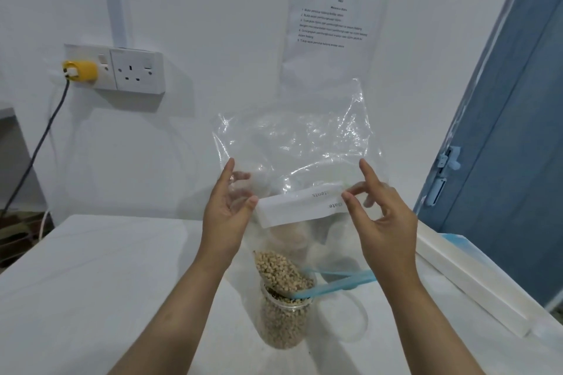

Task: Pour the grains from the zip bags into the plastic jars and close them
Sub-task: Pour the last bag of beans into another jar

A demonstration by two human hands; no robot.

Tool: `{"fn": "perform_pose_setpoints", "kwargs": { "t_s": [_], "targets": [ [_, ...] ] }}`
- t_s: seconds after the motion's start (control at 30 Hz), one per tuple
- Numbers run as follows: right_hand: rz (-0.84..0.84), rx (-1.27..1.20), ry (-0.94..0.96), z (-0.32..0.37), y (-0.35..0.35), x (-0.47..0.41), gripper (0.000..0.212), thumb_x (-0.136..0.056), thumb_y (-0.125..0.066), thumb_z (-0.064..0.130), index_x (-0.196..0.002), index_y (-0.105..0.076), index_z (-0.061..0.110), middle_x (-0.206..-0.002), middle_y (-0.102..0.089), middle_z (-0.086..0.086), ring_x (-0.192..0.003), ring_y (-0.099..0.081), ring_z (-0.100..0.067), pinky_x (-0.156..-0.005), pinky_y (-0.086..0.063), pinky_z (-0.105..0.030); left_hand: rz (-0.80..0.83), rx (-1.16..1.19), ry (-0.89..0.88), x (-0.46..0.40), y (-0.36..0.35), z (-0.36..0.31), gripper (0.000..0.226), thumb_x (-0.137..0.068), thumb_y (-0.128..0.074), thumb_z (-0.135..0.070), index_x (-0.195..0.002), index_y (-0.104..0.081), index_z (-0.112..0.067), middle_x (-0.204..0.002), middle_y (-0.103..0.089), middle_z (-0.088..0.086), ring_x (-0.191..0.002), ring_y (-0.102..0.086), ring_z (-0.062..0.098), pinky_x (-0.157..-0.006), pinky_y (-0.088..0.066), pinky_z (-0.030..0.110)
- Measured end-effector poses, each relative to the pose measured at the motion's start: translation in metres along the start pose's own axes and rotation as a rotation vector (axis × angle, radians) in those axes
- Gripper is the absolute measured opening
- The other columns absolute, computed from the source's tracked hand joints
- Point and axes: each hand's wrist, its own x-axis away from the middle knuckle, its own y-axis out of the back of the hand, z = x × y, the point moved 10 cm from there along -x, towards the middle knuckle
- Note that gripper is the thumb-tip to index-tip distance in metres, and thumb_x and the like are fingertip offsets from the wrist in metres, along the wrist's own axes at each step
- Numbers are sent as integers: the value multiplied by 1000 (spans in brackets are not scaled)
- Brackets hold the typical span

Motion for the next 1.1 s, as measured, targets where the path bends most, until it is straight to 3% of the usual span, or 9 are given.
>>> {"fn": "perform_pose_setpoints", "kwargs": {
  "t_s": [0.07, 0.2, 0.3, 0.63, 0.93, 1.1],
  "targets": [
    [-3, -14, -7, -2, 1, 0, 56, -89, -69, 23, -139, -48, 36, -94, -65, 20, -86, -55, -4, -91, -48, -32, 0, -9, -5, -1, 0, 0, 73, -89, -60, 13, -140, -38, -34, -116, -58, -14, -91, -60, -1, -82, -49, 13],
    [-8, -38, -36, -5, 1, -2, 53, -88, -68, 26, -135, -49, 41, -93, -65, 17, -87, -56, -5, -90, -40, -8, 7, -34, -24, -3, -3, -4, 73, -89, -60, 12, -141, -37, -34, -118, -57, -9, -89, -60, 0, -84, -49, 13],
    [3, -62, -66, -10, 0, -2, 54, -89, -70, 20, -135, -50, 39, -93, -67, 8, -87, -57, -6, -85, -38, -2, 10, -36, -22, -5, -3, -5, 73, -90, -61, 9, -140, -37, -37, -121, -57, -7, -90, -60, 1, -84, -49, 13],
    [-13, -102, -84, -12, 2, -1, 53, -89, -70, 13, -133, -53, 37, -95, -67, 5, -92, -59, -2, -88, -39, -3, 22, -28, -19, -8, -7, -4, 74, -89, -62, 10, -142, -37, -36, -121, -57, -6, -88, -59, 2, -84, -49, 13],
    [-32, -147, -115, -12, 5, 0, 50, -89, -70, 11, -135, -56, 26, -95, -69, -1, -97, -63, -3, -91, -36, -1, 41, -27, -24, -11, -10, -6, 73, -89, -62, 9, -144, -37, -32, -122, -56, -3, -88, -59, 3, -85, -49, 15],
    [-26, -165, -153, -15, 7, 0, 49, -90, -68, 11, -137, -57, 19, -96, -70, -2, -102, -59, 10, -88, -35, 1, 45, -41, -41, -12, -13, -11, 73, -89, -63, 8, -143, -38, -34, -121, -57, -5, -89, -59, 4, -86, -49, 16]
  ]
}}
